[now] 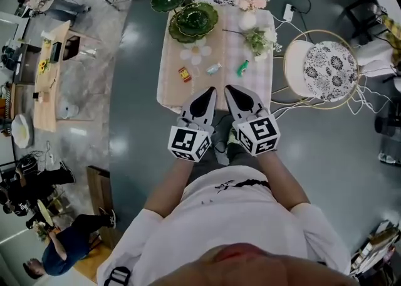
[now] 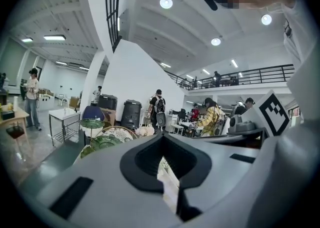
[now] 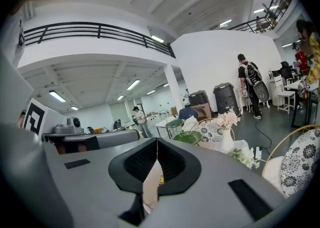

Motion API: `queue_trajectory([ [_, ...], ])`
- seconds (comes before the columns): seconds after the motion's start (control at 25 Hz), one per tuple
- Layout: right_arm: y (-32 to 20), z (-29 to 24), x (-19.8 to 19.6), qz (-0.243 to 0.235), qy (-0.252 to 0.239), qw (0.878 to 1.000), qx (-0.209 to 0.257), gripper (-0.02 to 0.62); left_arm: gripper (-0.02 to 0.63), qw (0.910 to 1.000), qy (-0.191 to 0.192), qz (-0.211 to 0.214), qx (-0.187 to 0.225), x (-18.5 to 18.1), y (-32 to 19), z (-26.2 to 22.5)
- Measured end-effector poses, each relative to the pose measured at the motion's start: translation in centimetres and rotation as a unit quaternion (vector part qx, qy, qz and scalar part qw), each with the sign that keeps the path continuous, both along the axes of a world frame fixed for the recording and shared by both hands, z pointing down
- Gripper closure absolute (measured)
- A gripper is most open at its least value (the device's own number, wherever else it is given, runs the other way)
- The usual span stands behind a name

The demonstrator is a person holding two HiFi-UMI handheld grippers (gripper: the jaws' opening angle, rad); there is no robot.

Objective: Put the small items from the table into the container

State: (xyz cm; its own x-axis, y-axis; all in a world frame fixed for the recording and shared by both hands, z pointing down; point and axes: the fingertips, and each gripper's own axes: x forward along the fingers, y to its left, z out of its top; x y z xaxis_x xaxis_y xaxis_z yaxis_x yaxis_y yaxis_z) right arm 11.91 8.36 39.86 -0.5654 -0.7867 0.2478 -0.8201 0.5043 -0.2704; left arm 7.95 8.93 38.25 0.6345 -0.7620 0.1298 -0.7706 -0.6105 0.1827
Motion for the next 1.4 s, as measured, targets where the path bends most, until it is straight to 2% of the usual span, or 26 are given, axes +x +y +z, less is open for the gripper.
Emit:
queue_trajectory([
  [0.24, -2.2, 2.2, 0.7, 0.023, -0.001, 1.000, -0.021, 0.583, 0.598, 0.9998, -0.006, 0.016, -0.005, 0.8, -2.2, 2.1],
  [0.48, -4.9, 6.4, 2.3, 0.082, 0.011, 0.995, -0.054, 0.581, 0.598, 0.9980, -0.019, 0.059, -0.010, 1.5, -5.0, 5.7],
  [0.64, -7.3, 9.1, 3.4, 0.117, 0.020, 0.991, -0.068, 0.557, 0.598, 0.9958, -0.022, 0.088, -0.012, 2.2, -7.4, 8.0],
  [0.96, -9.5, 13.9, 6.6, 0.201, 0.024, 0.973, -0.109, 0.554, 0.598, 0.9862, -0.029, 0.162, -0.018, 5.5, -10.3, 12.7],
  [1.4, -10.7, 24.8, 9.5, 0.267, 0.002, 0.943, -0.197, 0.524, 0.598, 0.9803, -0.022, 0.193, -0.036, 7.8, -13.1, 18.8],
])
